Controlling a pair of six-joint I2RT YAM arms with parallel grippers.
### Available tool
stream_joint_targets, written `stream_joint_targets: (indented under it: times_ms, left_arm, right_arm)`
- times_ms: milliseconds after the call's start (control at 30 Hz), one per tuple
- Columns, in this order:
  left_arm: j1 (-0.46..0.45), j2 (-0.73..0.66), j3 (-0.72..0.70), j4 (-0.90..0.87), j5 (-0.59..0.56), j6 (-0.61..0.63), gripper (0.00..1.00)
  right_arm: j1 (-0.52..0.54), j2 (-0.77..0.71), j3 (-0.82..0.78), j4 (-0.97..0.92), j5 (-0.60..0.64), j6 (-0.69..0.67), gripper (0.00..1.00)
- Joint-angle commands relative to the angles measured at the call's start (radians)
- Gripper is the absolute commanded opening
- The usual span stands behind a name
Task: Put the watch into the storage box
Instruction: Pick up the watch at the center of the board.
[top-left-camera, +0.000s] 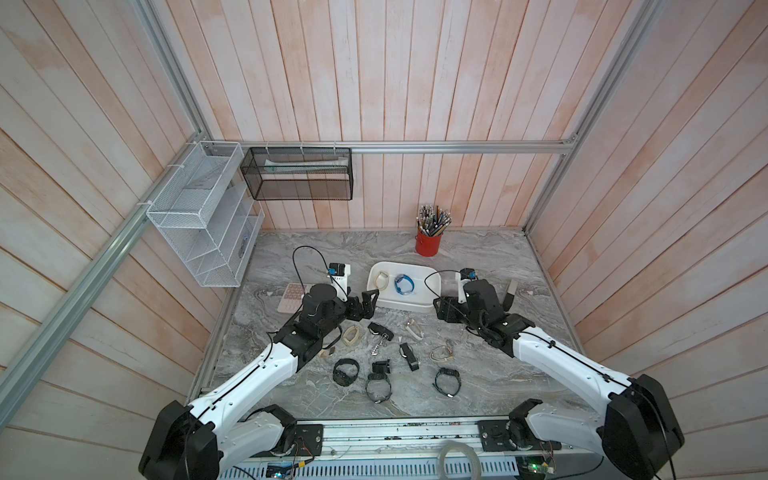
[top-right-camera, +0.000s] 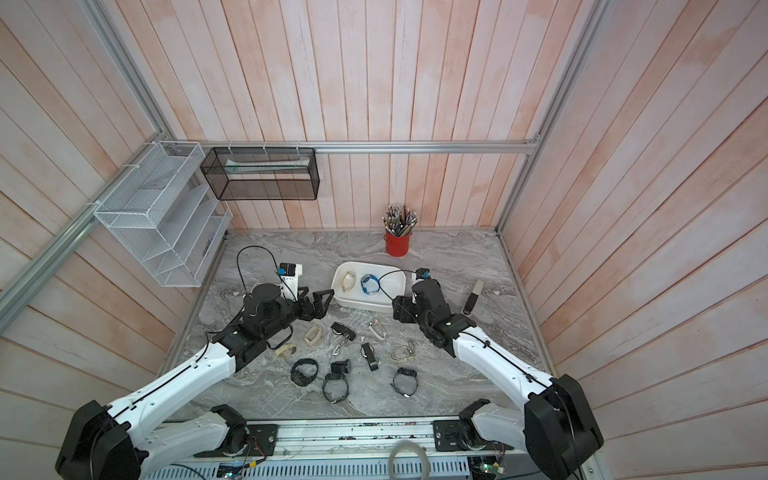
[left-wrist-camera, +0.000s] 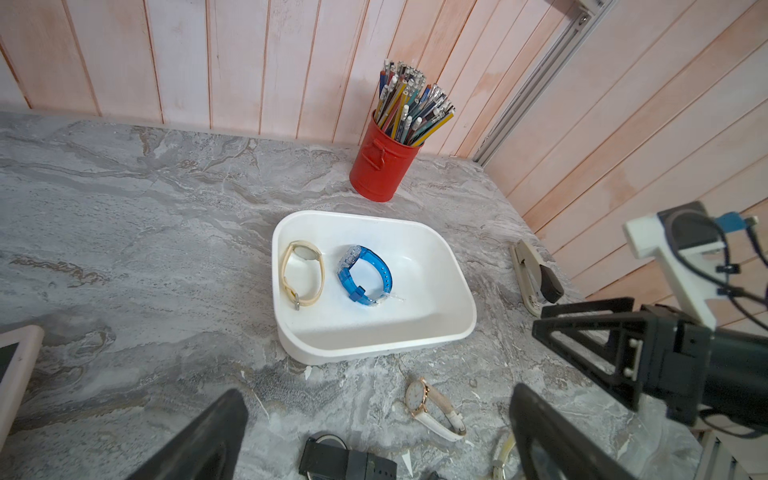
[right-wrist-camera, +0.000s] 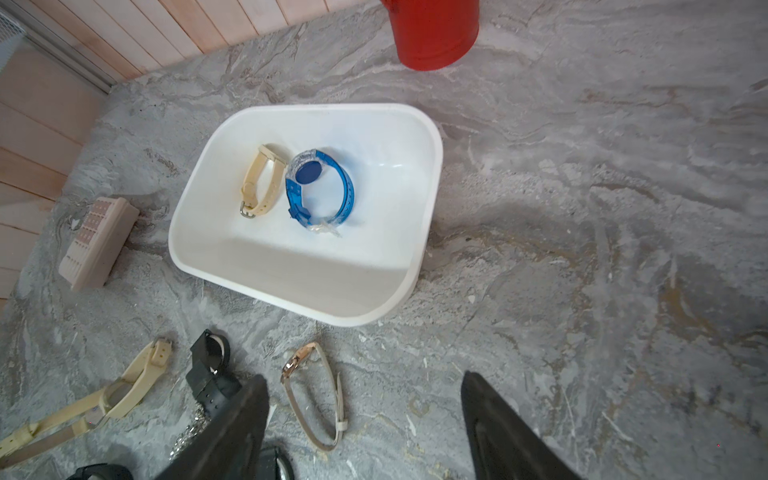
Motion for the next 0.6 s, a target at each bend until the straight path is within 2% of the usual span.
stream_joint_targets:
  times_ms: [0,300,400,567]
  left_arm:
    - [0.004,-0.015,-0.011,0.032,-0.03,-0.022,1.0]
    - [0.005,-0.033,-0.017,0.041,-0.041,-0.019,1.0]
    - [0.004,-0.046,-0.011,0.028,-0.055,-0.02,1.0]
    - [0.004,-0.081,-0.021,0.038,-0.054,-0.035,1.0]
  right_arm:
    - [0.043,0.015,0.017,-0.106,0.047,0.032,0.71]
    - [0.184,0.045,0.013,-0.252,0.09,0.074,0.54]
    - [0.222,0.059,0.01,-0.258,0.063,0.105,0.49]
    - [0.273,0.111,0.014,-0.282,0.04,0.148,0.47]
